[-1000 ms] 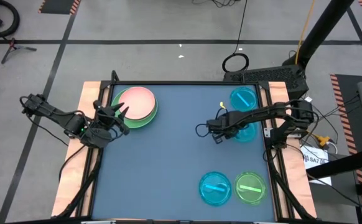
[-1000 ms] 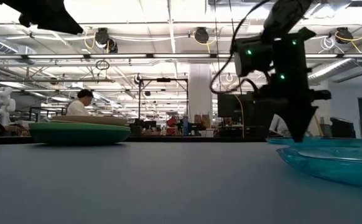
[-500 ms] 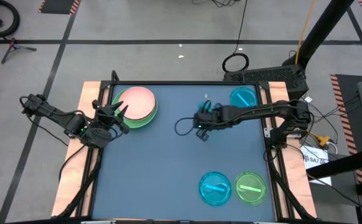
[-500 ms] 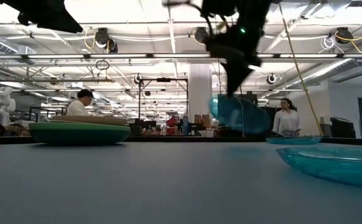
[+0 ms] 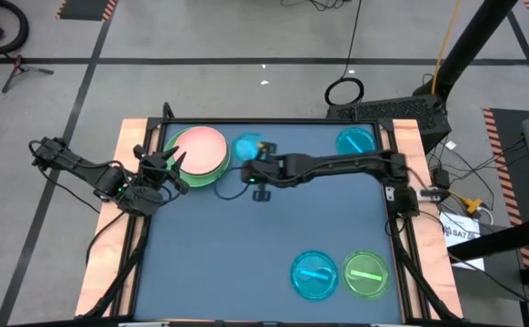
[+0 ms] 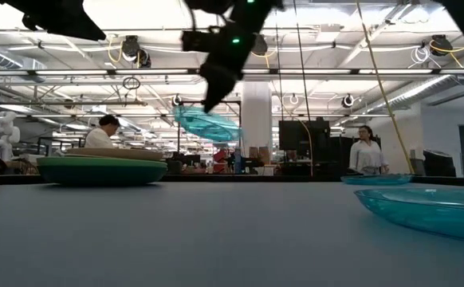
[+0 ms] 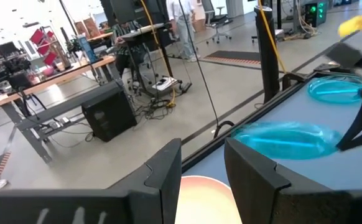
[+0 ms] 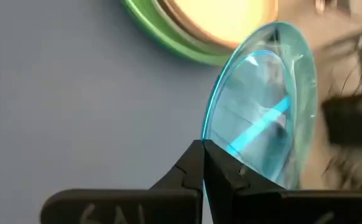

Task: Stack plastic plates
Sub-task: Stack the middle blue plate on top of the pink plate

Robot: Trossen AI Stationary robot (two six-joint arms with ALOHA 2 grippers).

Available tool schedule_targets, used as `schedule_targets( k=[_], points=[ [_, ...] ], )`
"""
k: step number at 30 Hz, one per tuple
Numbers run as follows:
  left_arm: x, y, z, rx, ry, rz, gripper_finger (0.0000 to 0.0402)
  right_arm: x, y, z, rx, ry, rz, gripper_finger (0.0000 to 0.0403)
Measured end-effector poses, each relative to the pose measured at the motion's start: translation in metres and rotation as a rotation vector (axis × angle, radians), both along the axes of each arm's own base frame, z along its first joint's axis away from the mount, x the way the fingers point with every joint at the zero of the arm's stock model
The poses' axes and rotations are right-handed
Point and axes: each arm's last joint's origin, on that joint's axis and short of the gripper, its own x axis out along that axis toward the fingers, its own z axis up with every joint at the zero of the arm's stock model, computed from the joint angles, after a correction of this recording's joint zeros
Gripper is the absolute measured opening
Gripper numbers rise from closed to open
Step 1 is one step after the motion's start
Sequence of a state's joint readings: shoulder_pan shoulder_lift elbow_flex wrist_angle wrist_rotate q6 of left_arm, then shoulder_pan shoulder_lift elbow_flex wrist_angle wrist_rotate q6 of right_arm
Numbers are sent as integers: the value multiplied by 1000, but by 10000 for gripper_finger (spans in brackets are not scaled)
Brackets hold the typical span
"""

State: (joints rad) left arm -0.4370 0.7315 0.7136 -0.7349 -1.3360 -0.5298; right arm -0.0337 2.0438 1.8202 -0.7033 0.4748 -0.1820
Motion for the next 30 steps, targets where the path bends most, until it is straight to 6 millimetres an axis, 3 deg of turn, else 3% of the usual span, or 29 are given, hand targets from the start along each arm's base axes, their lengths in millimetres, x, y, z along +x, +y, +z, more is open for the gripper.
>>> schedule_targets(
  k=[7, 14, 22, 30],
  points=[
    [0, 0, 0, 1, 1, 0, 129, 55, -7, -13, -137, 61, 192, 0],
    [0, 0, 0, 1, 1, 0, 129, 88, -9, -30, -263, 115, 355, 0],
    [0, 0, 0, -1, -2, 1, 129, 101, -13, -38, -380, 102, 433, 0],
    [0, 0, 0, -2, -3, 1, 129, 102, -27, -36, -329, 40, 429, 0]
  ],
)
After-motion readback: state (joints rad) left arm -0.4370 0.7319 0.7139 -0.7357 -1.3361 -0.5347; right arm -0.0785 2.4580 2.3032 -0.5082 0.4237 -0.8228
